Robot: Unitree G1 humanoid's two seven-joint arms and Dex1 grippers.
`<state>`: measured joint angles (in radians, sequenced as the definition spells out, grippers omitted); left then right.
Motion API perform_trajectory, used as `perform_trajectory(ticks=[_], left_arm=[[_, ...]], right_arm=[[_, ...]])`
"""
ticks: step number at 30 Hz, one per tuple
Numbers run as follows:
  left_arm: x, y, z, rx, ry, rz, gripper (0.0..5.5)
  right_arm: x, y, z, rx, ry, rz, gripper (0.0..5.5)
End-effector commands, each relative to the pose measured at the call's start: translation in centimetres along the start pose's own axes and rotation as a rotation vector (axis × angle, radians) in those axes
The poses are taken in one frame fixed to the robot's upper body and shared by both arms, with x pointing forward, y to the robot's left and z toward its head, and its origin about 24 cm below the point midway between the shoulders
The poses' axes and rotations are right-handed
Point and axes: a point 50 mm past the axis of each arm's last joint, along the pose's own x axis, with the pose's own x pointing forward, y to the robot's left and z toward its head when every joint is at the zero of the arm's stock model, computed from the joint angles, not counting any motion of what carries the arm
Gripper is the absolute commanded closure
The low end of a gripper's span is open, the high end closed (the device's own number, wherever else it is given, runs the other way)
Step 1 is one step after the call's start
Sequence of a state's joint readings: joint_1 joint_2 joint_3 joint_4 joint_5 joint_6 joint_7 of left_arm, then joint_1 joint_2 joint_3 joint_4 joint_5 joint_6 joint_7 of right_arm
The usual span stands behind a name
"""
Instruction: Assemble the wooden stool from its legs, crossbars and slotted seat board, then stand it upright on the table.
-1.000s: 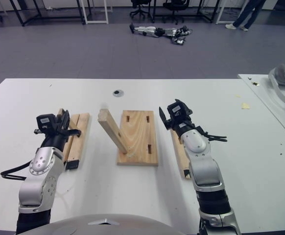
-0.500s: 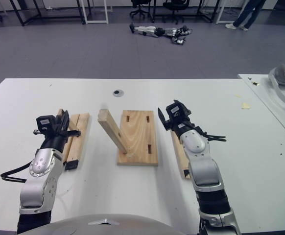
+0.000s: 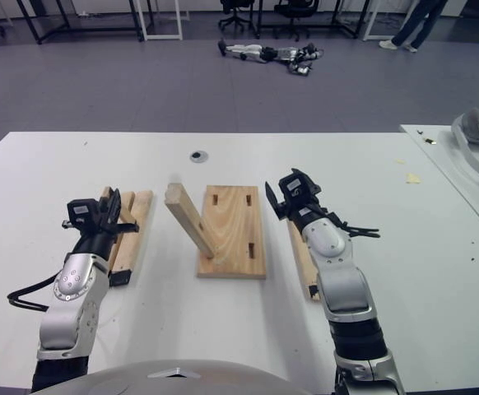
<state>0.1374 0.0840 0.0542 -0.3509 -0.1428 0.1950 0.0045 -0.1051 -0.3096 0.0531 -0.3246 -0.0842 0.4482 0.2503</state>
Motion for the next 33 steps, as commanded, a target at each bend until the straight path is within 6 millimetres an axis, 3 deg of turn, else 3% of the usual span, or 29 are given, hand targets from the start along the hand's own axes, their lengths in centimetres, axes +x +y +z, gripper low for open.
perform_trajectory(ticks=[1, 7, 13, 17, 18, 26, 33], left_arm=[[-1.2, 0.4, -3.6, -0.023, 0.217, -0.017, 5.11], [-1.2, 0.5, -4.1, -0.004, 0.352, -0.124, 5.11], [-2.7, -0.2, -6.3, 0.002, 0.483, -0.165, 5.11], [-1.9, -0.4, -5.1, 0.011, 0.4, -0.143, 5.11], [-1.7, -0.4, -4.7, 0.015, 0.369, -0.135, 4.73], [-1.0, 0.1, -2.3, 0.053, 0.278, -0.178, 3.46], [-1.5, 1.7, -1.5, 0.118, 0.428, -0.285, 2.29]], right_arm=[[0.1, -0.2, 0.0, -0.024, 0.004, -0.001, 2.1], [0.2, -0.3, 0.1, -0.037, 0.005, 0.001, 2.1], [0.4, -0.3, 0.1, -0.049, 0.003, 0.009, 2.1], [0.5, -0.3, 0.2, -0.06, 0.0, 0.011, 2.1], [0.5, -0.2, 0.2, -0.062, -0.001, 0.013, 2.1], [0.8, -0.1, 0.4, -0.066, -0.01, 0.01, 2.1], [0.7, 0.1, 0.3, -0.062, -0.011, 0.005, 2.1]])
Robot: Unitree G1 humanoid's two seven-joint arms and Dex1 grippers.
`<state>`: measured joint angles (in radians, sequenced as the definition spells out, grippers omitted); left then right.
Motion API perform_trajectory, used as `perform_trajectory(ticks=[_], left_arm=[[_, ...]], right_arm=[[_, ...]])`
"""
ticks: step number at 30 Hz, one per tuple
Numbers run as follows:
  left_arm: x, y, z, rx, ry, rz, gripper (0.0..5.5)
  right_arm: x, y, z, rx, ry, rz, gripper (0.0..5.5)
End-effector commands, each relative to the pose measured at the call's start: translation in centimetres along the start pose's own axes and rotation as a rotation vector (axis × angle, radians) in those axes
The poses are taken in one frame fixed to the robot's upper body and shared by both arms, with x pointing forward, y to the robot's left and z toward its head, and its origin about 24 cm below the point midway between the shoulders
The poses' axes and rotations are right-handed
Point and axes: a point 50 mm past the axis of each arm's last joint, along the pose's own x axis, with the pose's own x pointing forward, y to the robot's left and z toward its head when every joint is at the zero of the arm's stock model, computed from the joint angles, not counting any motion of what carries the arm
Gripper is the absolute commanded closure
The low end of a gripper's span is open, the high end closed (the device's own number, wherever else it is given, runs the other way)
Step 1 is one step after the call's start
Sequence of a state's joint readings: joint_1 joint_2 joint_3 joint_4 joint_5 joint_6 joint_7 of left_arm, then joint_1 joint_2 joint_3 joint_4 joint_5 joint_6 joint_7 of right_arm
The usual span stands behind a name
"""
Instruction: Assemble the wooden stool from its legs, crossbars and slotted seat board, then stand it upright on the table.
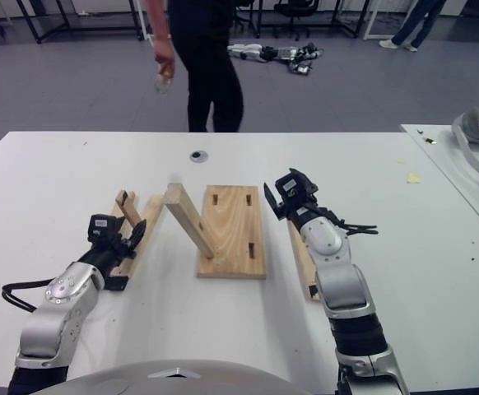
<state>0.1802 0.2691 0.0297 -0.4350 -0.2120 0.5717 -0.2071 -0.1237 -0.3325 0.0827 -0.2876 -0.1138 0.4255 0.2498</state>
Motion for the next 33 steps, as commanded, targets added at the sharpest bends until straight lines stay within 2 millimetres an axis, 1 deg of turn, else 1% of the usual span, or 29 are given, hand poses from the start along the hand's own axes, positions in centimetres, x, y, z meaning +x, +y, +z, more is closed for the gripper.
perform_trajectory(ticks=[1, 2, 6, 11, 15, 18, 20, 23, 29, 30, 32, 33], left_arm=[[-0.5, 1.1, 0.4, 0.024, 0.092, -0.017, 2.11], [-0.5, 1.1, 0.3, 0.015, 0.117, -0.024, 1.94], [-0.8, 0.4, 0.0, -0.011, 0.189, -0.059, 1.94], [-0.9, 0.3, 0.5, -0.006, 0.207, -0.078, 1.94], [-1.3, -0.1, -0.9, -0.008, 0.304, -0.087, 1.94], [-1.6, 0.1, -2.0, 0.011, 0.371, -0.077, 1.94], [-1.8, 0.3, -2.4, 0.02, 0.389, -0.068, 1.94], [-1.8, 0.4, -2.2, 0.042, 0.382, -0.066, 2.41], [-1.8, -0.1, -1.9, 0.08, 0.355, -0.106, 3.31], [-1.8, -0.1, -1.9, 0.08, 0.348, -0.106, 3.4], [-1.6, 0.0, -1.7, 0.07, 0.317, -0.092, 3.4], [-1.3, 0.2, -1.2, 0.063, 0.278, -0.083, 3.4]], right_arm=[[0.3, -0.1, 0.5, -0.006, -0.019, -0.008, 2.1], [0.3, 0.0, 0.5, -0.007, -0.019, -0.007, 2.1], [0.3, 0.2, 0.5, -0.006, -0.018, -0.004, 2.1], [0.3, 0.3, 0.4, -0.005, -0.015, -0.002, 2.1], [0.4, 0.5, 0.5, -0.001, -0.017, 0.0, 2.1], [0.4, 0.7, 0.5, 0.005, -0.017, -0.002, 2.1], [0.4, 0.8, 0.5, 0.008, -0.015, -0.003, 2.1], [0.4, 0.8, 0.4, 0.012, -0.013, -0.009, 2.1], [0.5, 0.8, 0.4, 0.021, -0.014, -0.017, 2.1], [0.5, 0.8, 0.4, 0.037, -0.015, -0.019, 2.1], [0.5, 0.6, 0.6, 0.123, -0.026, -0.025, 2.1], [0.5, 0.3, 0.8, 0.211, -0.039, -0.028, 2.1]])
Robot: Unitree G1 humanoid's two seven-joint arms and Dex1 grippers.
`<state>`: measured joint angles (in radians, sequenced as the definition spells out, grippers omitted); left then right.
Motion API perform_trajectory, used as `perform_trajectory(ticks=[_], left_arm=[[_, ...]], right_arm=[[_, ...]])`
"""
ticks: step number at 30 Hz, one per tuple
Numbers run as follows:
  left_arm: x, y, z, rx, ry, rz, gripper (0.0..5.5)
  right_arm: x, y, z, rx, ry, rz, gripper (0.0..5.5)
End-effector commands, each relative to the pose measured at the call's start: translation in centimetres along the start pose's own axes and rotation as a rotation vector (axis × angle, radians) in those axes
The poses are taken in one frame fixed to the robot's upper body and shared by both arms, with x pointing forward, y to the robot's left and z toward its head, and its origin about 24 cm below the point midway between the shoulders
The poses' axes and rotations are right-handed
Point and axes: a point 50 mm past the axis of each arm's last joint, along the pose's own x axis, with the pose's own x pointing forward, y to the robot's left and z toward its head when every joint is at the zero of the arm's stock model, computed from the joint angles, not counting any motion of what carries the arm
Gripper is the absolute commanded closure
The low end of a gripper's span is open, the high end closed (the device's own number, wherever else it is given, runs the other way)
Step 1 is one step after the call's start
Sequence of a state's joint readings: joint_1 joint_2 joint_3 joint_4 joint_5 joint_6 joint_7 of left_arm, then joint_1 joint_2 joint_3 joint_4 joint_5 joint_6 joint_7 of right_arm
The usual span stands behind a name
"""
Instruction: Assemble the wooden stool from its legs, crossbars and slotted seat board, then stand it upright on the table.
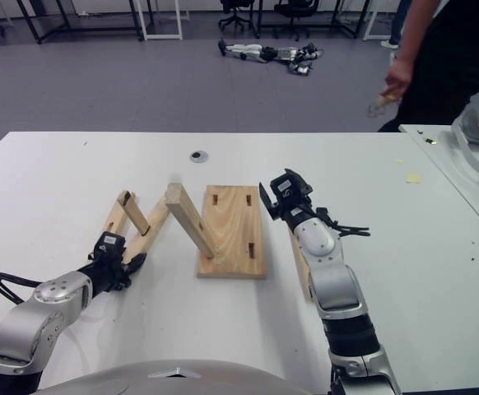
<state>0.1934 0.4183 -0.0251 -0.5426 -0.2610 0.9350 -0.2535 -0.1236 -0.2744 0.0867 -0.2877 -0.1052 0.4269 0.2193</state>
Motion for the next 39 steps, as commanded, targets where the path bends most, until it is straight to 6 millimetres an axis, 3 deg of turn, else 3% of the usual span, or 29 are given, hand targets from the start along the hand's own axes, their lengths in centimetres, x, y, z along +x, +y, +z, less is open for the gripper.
perform_trajectory(ticks=[1, 2, 4, 7, 9, 12, 16, 22, 33, 39], left_arm=[[0.3, 0.8, 1.3, -0.013, -0.097, 0.025, 3.4], [0.5, 1.0, 2.8, -0.017, -0.174, 0.0, 3.4], [1.1, 1.4, 7.4, 0.03, -0.365, -0.139, 3.4], [1.9, 1.8, 13.5, 0.127, -0.55, -0.286, 3.4], [2.0, 1.0, 17.4, 0.173, -0.662, -0.371, 3.4], [1.8, -0.6, 20.1, 0.243, -0.746, -0.45, 3.4], [1.7, -1.8, 19.6, 0.321, -0.744, -0.501, 3.4], [1.5, -2.3, 19.1, 0.375, -0.733, -0.542, 3.4], [1.4, -2.2, 19.0, 0.407, -0.749, -0.547, 3.4], [1.9, -2.2, 18.5, 0.443, -0.724, -0.518, 3.41]], right_arm=[[0.4, -0.9, 0.8, 0.263, -0.04, -0.009, 2.1], [0.6, -1.3, 1.4, 0.4, -0.073, 0.015, 2.1], [2.1, -2.4, 4.6, 0.732, -0.218, 0.14, 2.1], [4.6, -3.4, 9.1, 1.034, -0.341, 0.34, 2.1], [5.7, -3.2, 11.3, 1.157, -0.348, 0.462, 2.1], [5.9, -2.9, 13.0, 1.244, -0.35, 0.54, 1.61], [5.5, -2.9, 14.2, 1.308, -0.369, 0.576, 1.57], [5.2, -3.5, 14.4, 1.312, -0.361, 0.557, 1.57], [5.4, -3.5, 12.8, 1.268, -0.27, 0.445, 3.64], [5.3, -4.4, 12.3, 1.221, -0.299, 0.281, 4.32]])
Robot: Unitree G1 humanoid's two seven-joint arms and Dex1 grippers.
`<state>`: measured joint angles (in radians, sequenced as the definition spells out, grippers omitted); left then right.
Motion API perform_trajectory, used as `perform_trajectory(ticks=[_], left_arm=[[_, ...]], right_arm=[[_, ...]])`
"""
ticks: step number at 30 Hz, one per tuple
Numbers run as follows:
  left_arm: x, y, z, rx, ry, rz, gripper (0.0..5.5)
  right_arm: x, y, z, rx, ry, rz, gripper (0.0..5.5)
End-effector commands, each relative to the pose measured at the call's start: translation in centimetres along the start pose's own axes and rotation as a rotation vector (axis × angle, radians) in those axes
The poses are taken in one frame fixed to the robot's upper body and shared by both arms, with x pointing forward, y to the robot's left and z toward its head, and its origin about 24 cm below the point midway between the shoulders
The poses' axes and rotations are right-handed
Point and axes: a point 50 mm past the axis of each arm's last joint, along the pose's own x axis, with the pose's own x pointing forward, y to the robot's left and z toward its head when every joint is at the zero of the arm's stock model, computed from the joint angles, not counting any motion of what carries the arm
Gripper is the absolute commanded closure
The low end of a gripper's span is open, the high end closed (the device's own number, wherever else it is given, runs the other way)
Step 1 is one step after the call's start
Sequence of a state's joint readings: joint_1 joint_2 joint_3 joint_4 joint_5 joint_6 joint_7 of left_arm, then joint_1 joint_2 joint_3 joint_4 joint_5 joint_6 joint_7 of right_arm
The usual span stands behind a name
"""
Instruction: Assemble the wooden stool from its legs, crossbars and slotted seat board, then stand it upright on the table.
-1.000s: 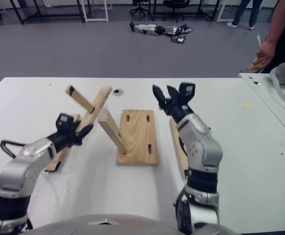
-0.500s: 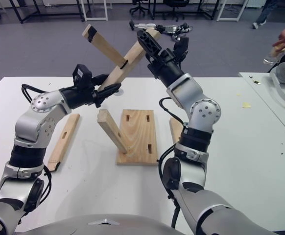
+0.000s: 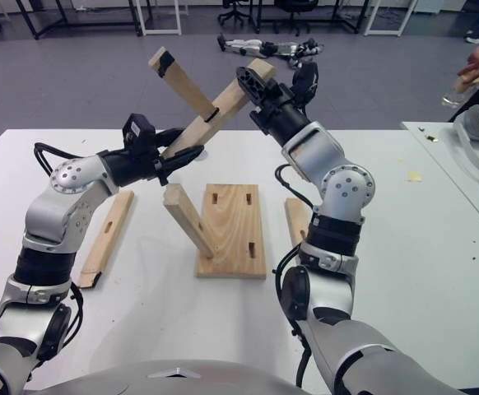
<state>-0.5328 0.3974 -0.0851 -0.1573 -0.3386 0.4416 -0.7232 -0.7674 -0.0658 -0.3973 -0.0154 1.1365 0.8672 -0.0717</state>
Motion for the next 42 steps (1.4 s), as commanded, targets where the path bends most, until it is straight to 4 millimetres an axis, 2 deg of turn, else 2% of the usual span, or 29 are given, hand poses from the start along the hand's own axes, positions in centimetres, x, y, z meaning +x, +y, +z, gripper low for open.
perform_trajectory(ticks=[1, 2, 4, 7, 9, 12, 15, 19, 23, 26, 30, 32, 37, 42], left_arm=[[0.0, -0.1, -0.3, 0.038, 0.023, -0.002, 3.41], [0.0, -0.2, -0.5, 0.037, 0.029, 0.011, 3.05], [-0.3, -0.1, -0.8, 0.022, 0.035, 0.047, 2.73], [-2.4, 0.7, -1.5, -0.038, 0.026, 0.19, 2.22], [-4.2, 1.3, -1.9, -0.079, 0.012, 0.314, 1.84], [-7.8, 1.8, -3.2, -0.119, -0.008, 0.611, 1.27], [-9.7, 1.2, -4.0, -0.129, 0.007, 0.782, 1.24], [-9.9, 1.1, -3.9, -0.13, 0.0, 0.853, 1.24], [-9.1, 1.0, -3.4, -0.131, -0.008, 0.845, 1.24], [-8.6, 0.7, -3.2, -0.143, -0.014, 0.828, 1.24], [-7.4, -0.2, -2.8, -0.19, -0.034, 0.78, 1.24], [-6.7, -1.0, -1.8, -0.209, -0.06, 0.746, 1.24], [-4.1, -2.8, 1.9, -0.224, -0.182, 0.604, 1.24], [-3.1, -3.8, 3.2, -0.236, -0.217, 0.538, 1.24]], right_arm=[[-1.4, -1.2, 1.0, -0.064, -0.13, -0.151, 4.33], [-2.2, -1.2, 1.2, -0.076, -0.175, -0.194, 4.33], [-4.1, -1.5, 1.7, -0.066, -0.268, -0.283, 4.49], [-7.9, -2.0, 1.7, -0.091, -0.333, -0.408, 4.49], [-10.0, -2.2, 1.0, -0.133, -0.311, -0.458, 4.49], [-13.8, -1.8, -1.4, -0.22, -0.211, -0.552, 4.49], [-15.9, -0.2, -2.1, -0.353, -0.165, -0.591, 4.49], [-16.3, 0.1, -2.7, -0.407, -0.147, -0.628, 4.49], [-16.2, 0.0, -4.4, -0.389, -0.151, -0.665, 4.49], [-16.1, -0.3, -4.6, -0.401, -0.195, -0.68, 4.49], [-15.5, -0.5, -4.8, -0.523, -0.188, -0.65, 4.49], [-15.3, -0.2, -4.8, -0.557, -0.202, -0.629, 4.49], [-15.0, 1.0, -4.7, -0.58, -0.27, -0.553, 4.49], [-15.0, 0.9, -4.8, -0.574, -0.286, -0.545, 4.49]])
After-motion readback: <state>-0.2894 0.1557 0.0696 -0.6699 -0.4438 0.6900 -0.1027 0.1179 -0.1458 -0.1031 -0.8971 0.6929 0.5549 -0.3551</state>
